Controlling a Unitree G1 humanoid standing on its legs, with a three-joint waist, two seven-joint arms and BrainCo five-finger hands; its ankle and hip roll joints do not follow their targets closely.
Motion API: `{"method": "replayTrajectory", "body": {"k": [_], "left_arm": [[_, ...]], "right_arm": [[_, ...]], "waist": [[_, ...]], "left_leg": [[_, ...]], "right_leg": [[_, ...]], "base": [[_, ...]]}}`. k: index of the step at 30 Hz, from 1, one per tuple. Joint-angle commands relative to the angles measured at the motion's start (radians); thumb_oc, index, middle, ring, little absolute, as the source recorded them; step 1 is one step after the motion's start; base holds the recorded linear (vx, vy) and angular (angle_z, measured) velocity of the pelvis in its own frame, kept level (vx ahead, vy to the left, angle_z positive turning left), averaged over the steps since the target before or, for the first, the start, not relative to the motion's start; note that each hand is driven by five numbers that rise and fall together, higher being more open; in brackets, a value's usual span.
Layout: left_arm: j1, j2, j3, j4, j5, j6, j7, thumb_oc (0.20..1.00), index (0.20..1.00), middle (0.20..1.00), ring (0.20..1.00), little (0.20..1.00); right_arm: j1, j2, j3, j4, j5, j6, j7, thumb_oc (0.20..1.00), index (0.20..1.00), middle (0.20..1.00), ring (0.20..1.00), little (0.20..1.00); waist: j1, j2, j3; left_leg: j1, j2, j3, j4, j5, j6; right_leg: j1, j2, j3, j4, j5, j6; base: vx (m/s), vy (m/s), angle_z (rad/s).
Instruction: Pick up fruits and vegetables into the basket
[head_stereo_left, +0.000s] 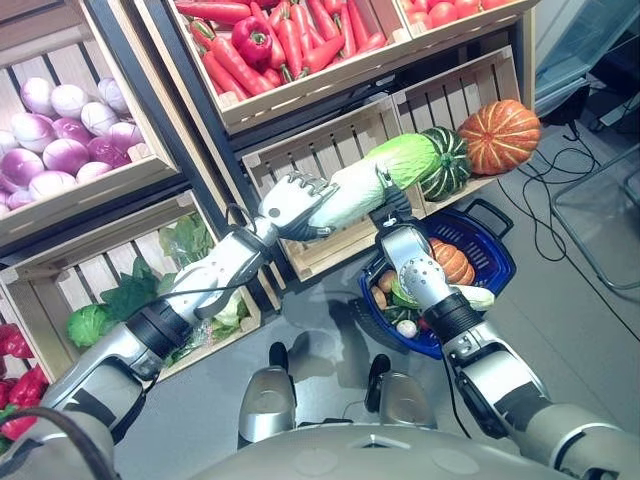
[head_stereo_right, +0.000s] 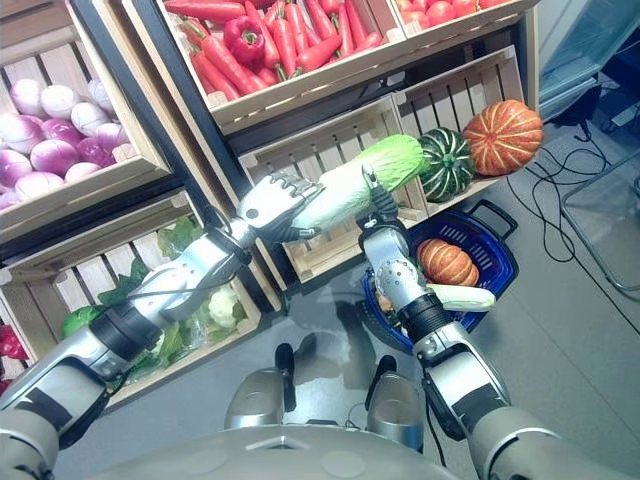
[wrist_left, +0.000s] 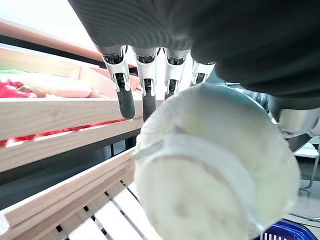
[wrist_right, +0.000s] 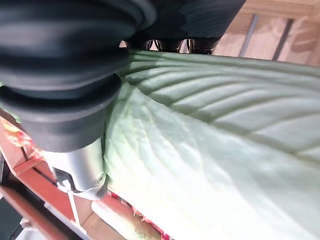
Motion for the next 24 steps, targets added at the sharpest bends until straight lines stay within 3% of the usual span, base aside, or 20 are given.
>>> {"method": "replayTrajectory", "body": {"k": [1, 4, 8, 12, 18, 21, 24], "left_arm": [[0.072, 0.029, -0.121, -0.127, -0.08, -0.014, -0.041, 1.0, 1.0, 1.0, 1.0, 1.0], [0.084, 0.029, -0.115, -0.093, -0.226, 0.037, -0.049, 1.0, 1.0, 1.0, 1.0, 1.0], [0.096, 0.031, -0.086, -0.039, -0.358, 0.058, -0.006, 1.0, 1.0, 1.0, 1.0, 1.0], [0.16, 0.034, -0.005, 0.037, -0.621, 0.074, 0.009, 1.0, 1.0, 1.0, 1.0, 1.0], [0.249, 0.025, 0.098, 0.109, -0.785, 0.03, 0.012, 1.0, 1.0, 1.0, 1.0, 1.0], [0.304, 0.032, 0.151, 0.129, -0.832, -0.004, -0.007, 1.0, 1.0, 1.0, 1.0, 1.0], [0.33, 0.034, 0.164, 0.142, -0.86, -0.016, -0.02, 1.0, 1.0, 1.0, 1.0, 1.0]], "right_arm": [[-0.159, -0.053, -0.121, -0.101, -0.154, -0.098, 0.1, 0.2, 0.2, 0.2, 0.2, 0.2], [-0.143, -0.085, -0.124, -0.139, -0.19, -0.106, 0.127, 0.2, 0.2, 0.2, 0.2, 0.2], [-0.123, -0.119, -0.156, -0.177, -0.201, -0.132, 0.152, 0.2, 0.2, 0.2, 0.2, 0.2], [-0.088, -0.198, -0.239, -0.228, -0.322, -0.14, 0.134, 0.2, 0.2, 0.2, 0.2, 0.2], [-0.041, -0.334, -0.352, -0.278, -0.521, -0.134, 0.091, 0.2, 0.2, 0.2, 0.2, 0.2], [-0.006, -0.434, -0.423, -0.279, -0.544, -0.144, 0.104, 0.2, 0.2, 0.2, 0.2, 0.2], [0.015, -0.472, -0.451, -0.268, -0.559, -0.152, 0.1, 0.2, 0.2, 0.2, 0.2, 0.2]], "waist": [[-0.002, -0.01, 0.001], [-0.013, -0.009, 0.014], [-0.019, -0.007, 0.032], [-0.029, -0.003, 0.062], [-0.04, 0.004, 0.108], [-0.047, 0.007, 0.151], [-0.051, 0.011, 0.172]], "left_leg": [[0.046, -0.018, 0.021, 0.079, -0.192, 0.029], [0.038, -0.014, 0.023, 0.084, -0.19, 0.028], [0.029, -0.01, 0.022, 0.089, -0.189, 0.028], [0.01, -0.006, 0.024, 0.094, -0.18, 0.026], [-0.03, -0.001, 0.029, 0.107, -0.172, 0.022], [-0.069, 0.001, 0.03, 0.128, -0.165, 0.02], [-0.096, 0.003, 0.029, 0.145, -0.161, 0.019]], "right_leg": [[0.062, -0.043, 0.032, -0.073, 0.001, 0.085], [0.051, -0.042, 0.037, -0.065, -0.002, 0.084], [0.038, -0.039, 0.042, -0.055, -0.006, 0.083], [0.017, -0.035, 0.042, -0.044, -0.007, 0.076], [-0.024, -0.032, 0.038, -0.019, -0.011, 0.064], [-0.064, -0.029, 0.034, 0.008, -0.012, 0.054], [-0.091, -0.026, 0.032, 0.031, -0.015, 0.046]], "base": [[0.0, 0.0, 0.0], [-0.04, -0.006, -0.01], [-0.06, -0.031, -0.04], [-0.09, -0.038, -0.02], [-0.1, -0.03, -0.02], [-0.15, -0.054, 0.01], [-0.11, -0.056, 0.04]]}}
